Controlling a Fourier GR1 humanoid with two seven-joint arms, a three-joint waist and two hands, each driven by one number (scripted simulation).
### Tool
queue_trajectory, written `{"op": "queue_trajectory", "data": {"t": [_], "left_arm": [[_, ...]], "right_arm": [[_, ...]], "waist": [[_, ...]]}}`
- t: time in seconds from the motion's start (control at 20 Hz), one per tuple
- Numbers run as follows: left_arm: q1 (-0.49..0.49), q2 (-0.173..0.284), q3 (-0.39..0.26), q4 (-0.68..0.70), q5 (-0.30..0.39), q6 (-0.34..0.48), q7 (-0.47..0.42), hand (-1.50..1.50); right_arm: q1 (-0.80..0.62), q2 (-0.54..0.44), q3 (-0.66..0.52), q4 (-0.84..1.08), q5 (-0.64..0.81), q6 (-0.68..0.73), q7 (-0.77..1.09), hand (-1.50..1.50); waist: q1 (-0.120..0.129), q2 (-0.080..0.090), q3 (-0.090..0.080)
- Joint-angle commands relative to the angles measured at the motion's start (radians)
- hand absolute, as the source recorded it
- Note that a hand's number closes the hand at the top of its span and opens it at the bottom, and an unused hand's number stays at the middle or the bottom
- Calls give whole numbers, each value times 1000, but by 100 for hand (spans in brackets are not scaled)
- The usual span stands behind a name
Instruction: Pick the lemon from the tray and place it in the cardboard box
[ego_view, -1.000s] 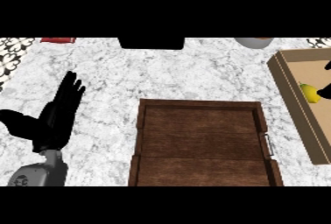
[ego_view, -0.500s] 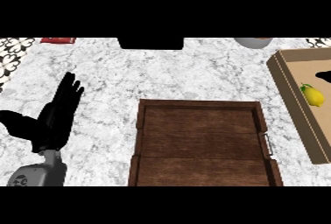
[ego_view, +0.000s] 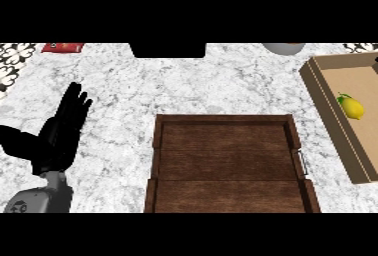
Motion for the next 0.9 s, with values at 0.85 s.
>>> {"op": "queue_trajectory", "data": {"t": [0.85], "left_arm": [[-36, 13, 26, 0, 22, -42, 42, 0]], "right_arm": [[278, -127, -219, 37, -439, 186, -266, -150]], "waist": [[-1, 1, -2]]}}
